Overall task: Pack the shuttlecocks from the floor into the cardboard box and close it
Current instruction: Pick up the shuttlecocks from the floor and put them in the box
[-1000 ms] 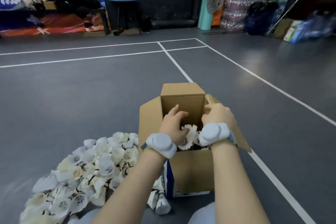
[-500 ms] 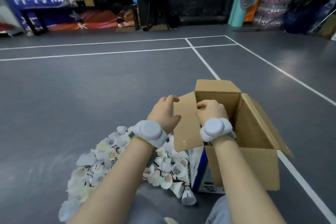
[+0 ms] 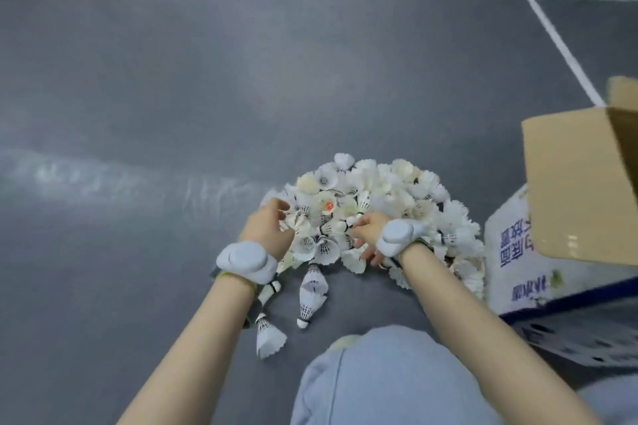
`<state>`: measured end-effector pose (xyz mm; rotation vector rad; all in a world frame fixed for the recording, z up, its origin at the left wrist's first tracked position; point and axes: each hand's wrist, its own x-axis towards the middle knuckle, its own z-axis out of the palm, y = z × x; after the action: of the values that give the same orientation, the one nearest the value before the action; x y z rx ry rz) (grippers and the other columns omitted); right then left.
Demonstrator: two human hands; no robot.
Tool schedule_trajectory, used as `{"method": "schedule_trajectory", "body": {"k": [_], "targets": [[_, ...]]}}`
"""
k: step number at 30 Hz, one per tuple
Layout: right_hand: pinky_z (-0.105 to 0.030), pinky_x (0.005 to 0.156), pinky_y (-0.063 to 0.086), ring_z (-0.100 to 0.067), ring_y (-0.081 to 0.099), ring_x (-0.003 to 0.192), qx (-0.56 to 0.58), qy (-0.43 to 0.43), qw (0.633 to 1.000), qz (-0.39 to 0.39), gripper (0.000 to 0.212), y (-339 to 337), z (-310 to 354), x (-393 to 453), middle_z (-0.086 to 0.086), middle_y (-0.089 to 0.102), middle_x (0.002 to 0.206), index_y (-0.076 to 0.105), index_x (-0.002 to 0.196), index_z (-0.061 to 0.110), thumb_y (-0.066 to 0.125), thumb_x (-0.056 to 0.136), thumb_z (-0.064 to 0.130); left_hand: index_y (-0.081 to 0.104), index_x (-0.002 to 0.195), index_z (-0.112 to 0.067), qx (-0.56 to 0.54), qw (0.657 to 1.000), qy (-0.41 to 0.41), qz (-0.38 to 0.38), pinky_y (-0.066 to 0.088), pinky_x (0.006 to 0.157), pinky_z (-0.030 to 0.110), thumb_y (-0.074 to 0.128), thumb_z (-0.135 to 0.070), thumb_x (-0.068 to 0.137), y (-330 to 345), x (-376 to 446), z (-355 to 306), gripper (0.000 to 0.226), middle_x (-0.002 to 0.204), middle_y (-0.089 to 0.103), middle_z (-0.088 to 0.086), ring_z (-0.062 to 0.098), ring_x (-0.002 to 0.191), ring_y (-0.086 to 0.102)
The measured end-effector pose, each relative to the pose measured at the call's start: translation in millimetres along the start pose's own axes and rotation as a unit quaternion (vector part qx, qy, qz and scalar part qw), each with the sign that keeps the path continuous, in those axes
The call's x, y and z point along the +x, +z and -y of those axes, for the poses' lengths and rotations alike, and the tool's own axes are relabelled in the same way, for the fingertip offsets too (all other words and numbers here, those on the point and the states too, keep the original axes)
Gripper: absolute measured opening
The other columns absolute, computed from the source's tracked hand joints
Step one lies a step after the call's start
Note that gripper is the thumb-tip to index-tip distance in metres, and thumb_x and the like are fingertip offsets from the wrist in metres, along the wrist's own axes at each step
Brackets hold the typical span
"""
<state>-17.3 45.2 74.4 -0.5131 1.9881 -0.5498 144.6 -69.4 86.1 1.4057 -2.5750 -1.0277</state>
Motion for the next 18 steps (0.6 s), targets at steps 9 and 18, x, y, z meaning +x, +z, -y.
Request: {"method": "schedule_trajectory", "body": {"k": [9,18], "targets": [[-0.034,0.092,0.048,-0.025,0.055,0.108,-0.135,-0.022,0.989,0.059,0.052,103.7,-42.9,97.2,-0.011,0.057,0.124,0.050,0.129,0.009,0.068,0.083,0.025,0.034,0.137,-0.018,0.006,0.973,-0.220,0.073,0.043,0.098,0.046,0.071,-0.022,0.078,89.6,-6.8,133.5,0.070,0.140,0.033,0.013,0.038,0.121,0.043],[-0.039,0.107,0.034,-0.041,0.030,0.132,-0.236,-0.062,0.967,0.080,0.092,167.8,-88.8,122.2,-0.008,0.011,0.151,0.031,0.142,0.038,0.081,0.065,0.024,-0.013,0.147,-0.032,-0.040,0.957,-0.264,0.112,0.039,0.098,0.047,0.086,-0.017,0.059,146.4,-34.2,169.8,0.134,0.154,0.005,0.006,0.038,0.131,0.033]]}}
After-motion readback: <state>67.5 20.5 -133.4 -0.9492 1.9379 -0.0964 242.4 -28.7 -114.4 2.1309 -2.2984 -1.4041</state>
